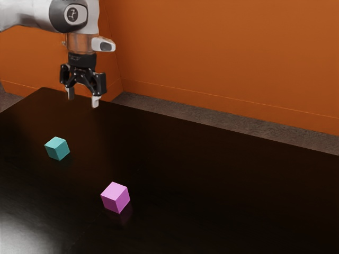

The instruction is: Pick up the blue block with one arm, and put the blue block on the pink block with one arm

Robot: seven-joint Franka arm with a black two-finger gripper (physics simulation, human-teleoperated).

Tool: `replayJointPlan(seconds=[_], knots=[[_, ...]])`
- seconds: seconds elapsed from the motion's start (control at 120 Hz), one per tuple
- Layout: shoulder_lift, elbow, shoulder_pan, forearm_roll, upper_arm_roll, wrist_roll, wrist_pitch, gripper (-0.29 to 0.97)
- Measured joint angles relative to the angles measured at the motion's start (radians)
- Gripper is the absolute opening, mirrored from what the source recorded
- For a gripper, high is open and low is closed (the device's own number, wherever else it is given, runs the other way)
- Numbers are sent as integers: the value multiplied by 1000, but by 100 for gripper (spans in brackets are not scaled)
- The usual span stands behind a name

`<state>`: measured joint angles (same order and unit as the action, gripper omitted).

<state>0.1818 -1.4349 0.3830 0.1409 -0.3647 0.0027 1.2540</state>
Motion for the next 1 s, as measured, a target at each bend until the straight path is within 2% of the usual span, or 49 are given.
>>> replayJointPlan(seconds=[0.1,0.217,0.483,0.542,0.633,0.692,0.742,0.792,0.85,0.883,0.95,1.0], knots=[[-6,-9,-3,10,-23,-37,163,68],[-3,-11,-2,8,-28,-75,277,68],[-11,-19,-5,3,-82,-137,344,68],[-38,-61,-8,-3,-34,-138,345,68],[-181,-293,-15,-31,107,-111,400,68],[-259,-419,-18,-16,195,-52,459,68],[-281,-482,-5,8,255,27,523,68],[-255,-508,10,41,301,105,575,68],[-185,-515,30,130,331,191,641,68],[-138,-510,38,158,351,237,681,68],[-45,-484,49,132,372,324,755,68],[35,-434,22,73,399,398,800,68]])
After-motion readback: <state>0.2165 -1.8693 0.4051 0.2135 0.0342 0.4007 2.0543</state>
